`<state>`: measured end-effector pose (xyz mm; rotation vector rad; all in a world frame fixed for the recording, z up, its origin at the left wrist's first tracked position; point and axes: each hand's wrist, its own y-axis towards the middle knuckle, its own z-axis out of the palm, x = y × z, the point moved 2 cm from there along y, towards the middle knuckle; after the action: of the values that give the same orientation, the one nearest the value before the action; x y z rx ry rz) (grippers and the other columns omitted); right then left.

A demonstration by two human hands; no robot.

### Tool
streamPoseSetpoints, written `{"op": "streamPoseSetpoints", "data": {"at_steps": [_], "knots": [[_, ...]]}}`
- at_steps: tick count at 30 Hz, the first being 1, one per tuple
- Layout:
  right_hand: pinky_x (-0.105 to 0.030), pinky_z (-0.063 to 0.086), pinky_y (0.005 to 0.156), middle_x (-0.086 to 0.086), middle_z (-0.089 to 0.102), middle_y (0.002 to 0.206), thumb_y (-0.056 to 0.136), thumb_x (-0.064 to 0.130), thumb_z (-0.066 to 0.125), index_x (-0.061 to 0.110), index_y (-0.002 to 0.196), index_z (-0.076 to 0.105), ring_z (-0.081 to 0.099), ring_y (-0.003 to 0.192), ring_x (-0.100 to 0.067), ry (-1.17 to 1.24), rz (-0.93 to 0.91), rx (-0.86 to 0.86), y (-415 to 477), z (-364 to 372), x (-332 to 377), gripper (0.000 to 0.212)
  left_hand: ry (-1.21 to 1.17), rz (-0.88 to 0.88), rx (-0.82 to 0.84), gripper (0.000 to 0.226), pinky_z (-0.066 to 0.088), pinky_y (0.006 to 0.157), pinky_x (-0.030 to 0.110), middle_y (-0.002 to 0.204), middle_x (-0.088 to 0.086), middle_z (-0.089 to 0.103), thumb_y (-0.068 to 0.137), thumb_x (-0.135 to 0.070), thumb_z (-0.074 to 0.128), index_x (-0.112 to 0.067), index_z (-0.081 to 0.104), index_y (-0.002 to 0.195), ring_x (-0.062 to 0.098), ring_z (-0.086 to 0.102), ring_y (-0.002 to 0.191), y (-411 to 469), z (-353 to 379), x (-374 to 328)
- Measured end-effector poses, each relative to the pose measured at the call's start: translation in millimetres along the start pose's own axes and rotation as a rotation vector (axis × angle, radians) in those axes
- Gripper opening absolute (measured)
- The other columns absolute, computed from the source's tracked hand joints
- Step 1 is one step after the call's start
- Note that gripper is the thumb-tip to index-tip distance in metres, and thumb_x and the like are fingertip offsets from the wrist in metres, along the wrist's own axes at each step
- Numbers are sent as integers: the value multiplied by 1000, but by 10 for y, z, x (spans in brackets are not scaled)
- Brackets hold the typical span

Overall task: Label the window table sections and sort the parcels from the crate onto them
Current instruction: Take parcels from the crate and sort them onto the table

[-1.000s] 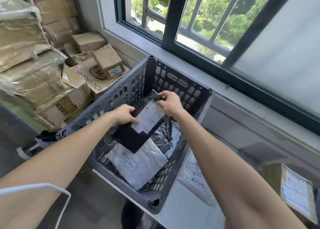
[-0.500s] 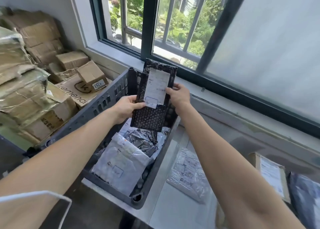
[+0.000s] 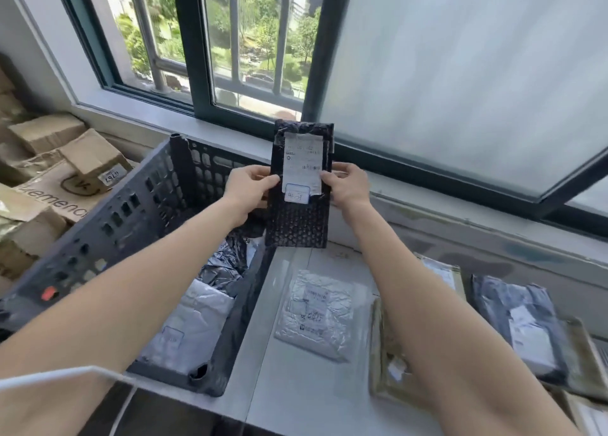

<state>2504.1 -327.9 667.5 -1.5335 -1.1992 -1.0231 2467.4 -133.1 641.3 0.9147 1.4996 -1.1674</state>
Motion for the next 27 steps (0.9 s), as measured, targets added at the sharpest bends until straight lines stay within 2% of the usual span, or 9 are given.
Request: {"op": "streamPoseSetpoints", "data": {"at_steps": [5,8,11,12,15,18,21,23,27], "knots": [[-46,58,88,-11,71,106,84,18,78,9,106,66,70,96,-27,-130,101,-130,37,-524,-494,27,204,9,-19,22,57,51,28,89,-4,66,84,-11,75,-14,68,105,11,64,77,-42,589,220],[-34,56,87,-5,73,108,85,19,76,15,109,69,68,96,-20,-281,163,-146,-10,-727,-897,25,379,-13,-4,25,60,78,39,89,-4,65,84,-9,75,-12,70,109,18,65,90,-89,890,515],[-21,50,65,-3,74,109,88,11,68,18,117,70,67,82,-15,-335,239,-138,-65,-822,-1297,30,472,-54,-10,30,56,90,41,106,6,70,85,-14,72,-10,70,115,24,65,102,-159,1103,826],[-21,51,63,-4,74,110,89,7,65,18,120,69,67,81,-14,-339,260,-128,-81,-836,-1415,33,461,-78,-11,33,56,89,42,110,8,70,86,-17,70,-10,69,118,25,64,103,-190,1152,915],[-27,53,89,-7,69,122,90,0,58,12,130,63,66,103,-22,-353,322,-85,-135,-853,-1735,42,448,-141,-4,35,57,88,43,115,8,68,88,-20,63,-10,68,120,27,64,106,-247,1265,1191],[-29,52,85,-11,63,129,92,-4,55,9,136,58,64,103,-27,-361,399,-53,-198,-795,-2023,46,471,-196,2,20,55,82,32,98,3,69,89,-18,57,-15,72,100,26,64,89,-315,1342,1450],[-36,53,85,-14,62,129,92,-6,54,8,138,54,64,101,-29,-350,485,4,-299,-698,-2326,48,563,-252,43,15,42,69,28,74,-6,58,91,-14,52,-20,61,81,18,52,66,-386,1364,1717],[-36,53,85,-16,61,128,93,-6,53,6,139,52,64,100,-29,-374,531,32,-381,-671,-2498,48,615,-307,123,13,37,66,27,77,0,52,91,-13,51,-18,56,81,21,44,64,-437,1352,1893],[-32,49,97,-19,53,139,93,-7,56,5,141,49,58,118,-34,-382,625,117,-497,-631,-2699,50,669,-411,189,17,31,55,27,72,4,43,93,-16,53,-16,48,77,18,41,59,-549,1282,2076]]}}
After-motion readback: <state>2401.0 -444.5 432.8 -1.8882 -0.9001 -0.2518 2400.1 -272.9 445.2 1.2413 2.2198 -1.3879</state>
